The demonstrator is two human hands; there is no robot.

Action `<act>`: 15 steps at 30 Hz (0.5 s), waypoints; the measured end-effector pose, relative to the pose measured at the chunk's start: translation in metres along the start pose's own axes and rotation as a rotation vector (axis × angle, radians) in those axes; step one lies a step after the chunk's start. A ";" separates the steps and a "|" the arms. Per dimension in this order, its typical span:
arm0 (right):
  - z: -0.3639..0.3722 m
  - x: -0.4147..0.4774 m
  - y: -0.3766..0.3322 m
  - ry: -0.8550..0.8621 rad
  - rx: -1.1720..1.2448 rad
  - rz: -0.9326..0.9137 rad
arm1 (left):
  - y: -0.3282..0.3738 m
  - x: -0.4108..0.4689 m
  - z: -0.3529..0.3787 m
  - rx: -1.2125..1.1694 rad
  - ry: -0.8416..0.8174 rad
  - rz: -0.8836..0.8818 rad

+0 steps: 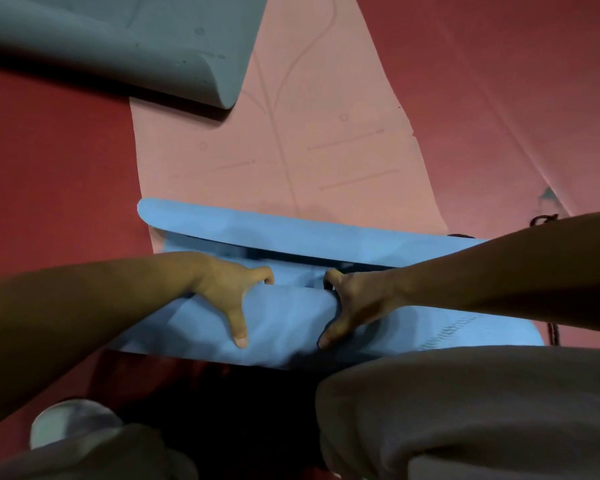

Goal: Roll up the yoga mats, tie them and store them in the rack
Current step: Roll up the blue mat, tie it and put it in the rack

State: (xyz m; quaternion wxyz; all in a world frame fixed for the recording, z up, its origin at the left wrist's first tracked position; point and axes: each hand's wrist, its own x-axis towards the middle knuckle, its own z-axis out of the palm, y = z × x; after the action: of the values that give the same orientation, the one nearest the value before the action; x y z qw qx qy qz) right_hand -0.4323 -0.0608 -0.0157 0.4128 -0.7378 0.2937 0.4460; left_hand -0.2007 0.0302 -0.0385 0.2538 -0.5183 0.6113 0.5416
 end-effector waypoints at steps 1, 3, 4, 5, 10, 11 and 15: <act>-0.001 0.002 0.001 0.005 0.009 0.004 | -0.002 0.002 -0.001 0.055 0.018 0.012; -0.002 0.006 0.003 0.009 0.022 0.008 | -0.005 0.005 -0.006 0.187 0.045 0.040; -0.003 0.008 0.003 0.007 0.020 0.012 | -0.005 0.006 -0.009 0.205 0.046 0.055; -0.004 0.009 0.004 0.004 0.023 0.011 | -0.005 0.006 -0.011 0.197 0.049 0.072; -0.016 0.007 0.011 0.034 0.069 -0.041 | -0.005 0.007 -0.013 0.089 0.164 0.090; -0.017 0.005 0.011 0.042 0.047 -0.043 | -0.004 0.006 -0.012 0.096 0.182 0.101; -0.022 0.008 0.005 0.097 -0.083 -0.038 | 0.004 0.002 -0.006 0.298 0.315 0.133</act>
State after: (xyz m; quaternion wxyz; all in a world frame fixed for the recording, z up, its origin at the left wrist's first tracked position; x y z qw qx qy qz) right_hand -0.4240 -0.0826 -0.0188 0.3755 -0.7804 0.2807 0.4138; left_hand -0.2035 0.0233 -0.0368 0.1926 -0.5118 0.7494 0.3734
